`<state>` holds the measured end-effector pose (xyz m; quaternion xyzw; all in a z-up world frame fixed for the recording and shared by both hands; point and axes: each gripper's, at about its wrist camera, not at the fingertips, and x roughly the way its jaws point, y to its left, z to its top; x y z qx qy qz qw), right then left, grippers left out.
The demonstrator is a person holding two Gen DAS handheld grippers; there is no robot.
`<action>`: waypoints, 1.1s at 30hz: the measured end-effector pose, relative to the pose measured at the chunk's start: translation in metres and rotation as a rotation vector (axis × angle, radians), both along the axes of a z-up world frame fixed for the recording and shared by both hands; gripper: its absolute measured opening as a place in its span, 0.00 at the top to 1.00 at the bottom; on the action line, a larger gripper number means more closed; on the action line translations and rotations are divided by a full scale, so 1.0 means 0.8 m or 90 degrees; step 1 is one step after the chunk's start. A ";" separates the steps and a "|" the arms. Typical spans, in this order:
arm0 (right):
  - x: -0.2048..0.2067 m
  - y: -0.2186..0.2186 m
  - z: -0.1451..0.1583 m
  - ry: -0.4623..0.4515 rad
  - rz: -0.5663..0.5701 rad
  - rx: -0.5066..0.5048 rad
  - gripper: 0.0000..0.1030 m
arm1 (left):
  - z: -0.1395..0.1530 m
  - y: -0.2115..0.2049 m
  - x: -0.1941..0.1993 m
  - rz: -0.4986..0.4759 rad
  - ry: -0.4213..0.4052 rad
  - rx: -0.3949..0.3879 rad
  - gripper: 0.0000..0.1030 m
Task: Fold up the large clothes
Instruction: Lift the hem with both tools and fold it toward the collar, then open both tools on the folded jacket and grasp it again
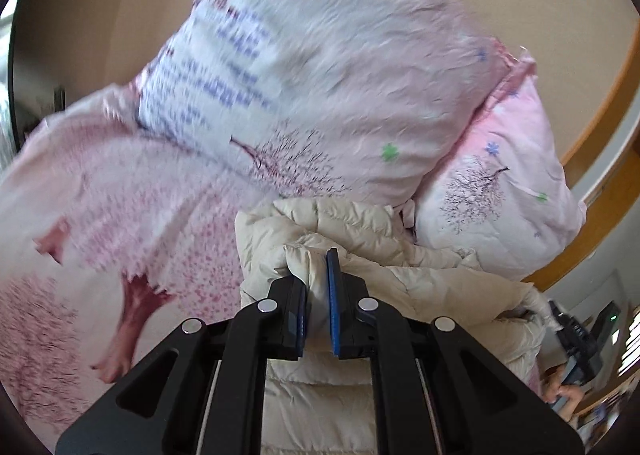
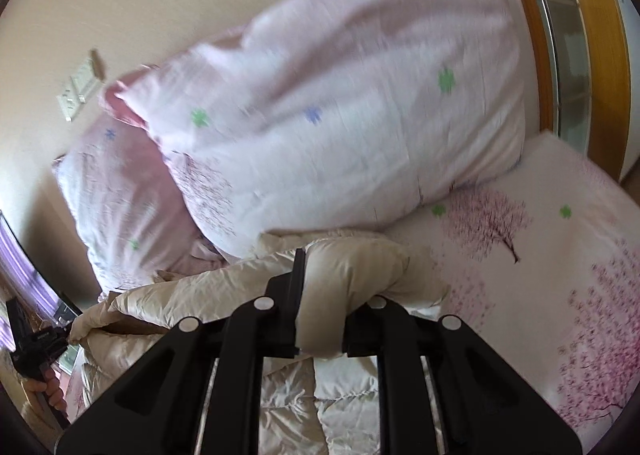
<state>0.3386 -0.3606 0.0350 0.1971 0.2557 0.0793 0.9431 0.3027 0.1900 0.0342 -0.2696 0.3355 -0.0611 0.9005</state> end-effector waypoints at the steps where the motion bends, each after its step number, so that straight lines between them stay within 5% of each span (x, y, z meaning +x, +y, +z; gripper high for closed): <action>1: 0.010 -0.002 -0.006 0.017 -0.002 0.012 0.85 | -0.004 0.001 0.003 0.000 0.002 -0.008 0.92; 4: 0.033 -0.007 -0.017 0.058 -0.010 0.055 0.81 | -0.013 0.003 0.014 -0.003 0.007 -0.035 0.92; 8: 0.067 -0.009 -0.025 0.109 -0.012 0.110 0.46 | -0.022 0.007 0.031 -0.008 0.017 -0.081 0.87; 15: 0.101 -0.030 -0.029 0.120 -0.005 0.203 0.41 | -0.027 0.028 0.043 -0.007 0.012 -0.184 0.52; 19: 0.077 -0.054 -0.012 0.053 -0.020 0.170 0.32 | -0.018 0.044 0.030 -0.003 -0.016 -0.188 0.30; 26: 0.090 -0.056 -0.030 0.159 0.015 0.026 0.31 | -0.025 0.044 0.030 -0.013 0.038 -0.081 0.30; 30: 0.098 -0.046 -0.044 0.181 0.047 0.004 0.31 | -0.035 0.030 0.036 -0.037 0.058 -0.049 0.31; 33: 0.104 -0.042 -0.050 0.186 0.054 0.021 0.47 | -0.037 0.019 0.043 -0.042 0.064 -0.041 0.45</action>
